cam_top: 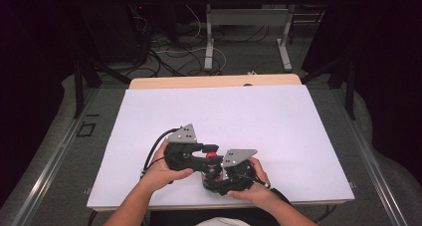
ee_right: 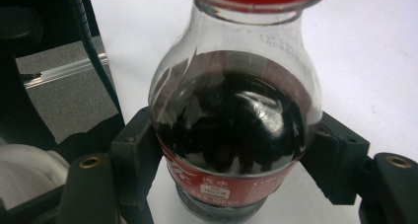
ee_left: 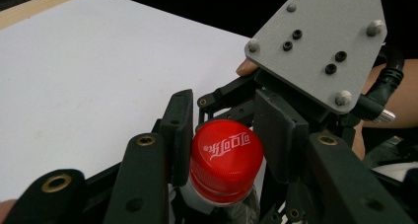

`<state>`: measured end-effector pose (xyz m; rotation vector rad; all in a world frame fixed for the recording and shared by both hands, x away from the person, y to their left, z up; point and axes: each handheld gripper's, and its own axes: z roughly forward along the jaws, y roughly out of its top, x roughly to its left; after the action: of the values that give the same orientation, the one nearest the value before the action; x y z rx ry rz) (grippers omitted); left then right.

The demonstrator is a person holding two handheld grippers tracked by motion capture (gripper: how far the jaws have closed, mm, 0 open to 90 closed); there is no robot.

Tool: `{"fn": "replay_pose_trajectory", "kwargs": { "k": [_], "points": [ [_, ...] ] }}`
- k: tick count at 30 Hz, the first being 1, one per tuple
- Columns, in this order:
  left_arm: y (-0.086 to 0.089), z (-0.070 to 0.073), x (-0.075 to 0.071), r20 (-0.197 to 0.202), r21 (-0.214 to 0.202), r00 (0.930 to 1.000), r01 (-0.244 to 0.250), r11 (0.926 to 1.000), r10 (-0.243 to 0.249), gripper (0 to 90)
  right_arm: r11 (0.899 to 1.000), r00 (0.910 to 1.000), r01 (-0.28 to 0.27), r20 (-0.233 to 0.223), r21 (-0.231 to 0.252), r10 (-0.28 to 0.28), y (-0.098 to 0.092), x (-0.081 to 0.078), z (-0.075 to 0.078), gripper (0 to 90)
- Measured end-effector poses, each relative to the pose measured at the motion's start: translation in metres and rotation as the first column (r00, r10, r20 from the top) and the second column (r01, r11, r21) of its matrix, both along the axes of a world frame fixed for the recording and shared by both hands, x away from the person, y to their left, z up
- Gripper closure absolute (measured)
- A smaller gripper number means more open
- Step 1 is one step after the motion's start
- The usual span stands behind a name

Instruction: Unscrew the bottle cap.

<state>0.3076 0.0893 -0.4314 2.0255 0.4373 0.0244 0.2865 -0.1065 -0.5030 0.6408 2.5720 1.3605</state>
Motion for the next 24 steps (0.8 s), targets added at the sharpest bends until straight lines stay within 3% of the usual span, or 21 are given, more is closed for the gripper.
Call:
{"fn": "replay_pose_trajectory", "kwargs": {
  "k": [3,5,8,14,15,20,24],
  "points": [
    [-0.003,0.000,-0.004,0.022,0.013,0.9987,-0.045,0.9989,0.045,61.2,1.000,0.9999,0.006,-0.010,-0.006,-0.006,-0.001,0.001,-0.001,30.0],
    [-0.006,0.000,-0.008,0.014,0.009,0.9948,-0.102,0.9948,0.101,61.5,1.000,0.9999,0.015,-0.004,-0.002,-0.015,-0.001,0.002,-0.001,30.0],
    [-0.011,0.002,-0.012,0.020,0.007,0.9839,-0.178,0.9841,0.177,61.7,1.000,0.9995,0.029,-0.008,-0.007,-0.029,-0.002,0.003,0.000,30.0],
    [-0.018,0.003,-0.017,0.004,-0.008,0.9533,-0.302,0.9533,0.302,61.9,0.996,0.9963,0.085,0.015,-0.003,-0.085,-0.003,0.003,0.000,30.1],
    [-0.018,0.004,-0.018,-0.012,-0.014,0.9514,-0.308,0.9514,0.308,61.9,0.996,0.9957,0.091,0.015,-0.005,-0.091,-0.003,0.003,0.000,30.1],
    [-0.017,0.006,-0.016,-0.018,-0.019,0.9425,-0.334,0.9424,0.334,61.9,0.997,0.9969,0.079,-0.002,-0.022,-0.079,-0.001,0.003,-0.002,30.1],
    [-0.011,0.008,-0.013,-0.018,-0.026,0.9349,-0.355,0.9345,0.355,61.9,0.996,0.9958,0.090,0.017,-0.019,-0.090,-0.001,0.003,-0.002,30.1]
  ]
}}
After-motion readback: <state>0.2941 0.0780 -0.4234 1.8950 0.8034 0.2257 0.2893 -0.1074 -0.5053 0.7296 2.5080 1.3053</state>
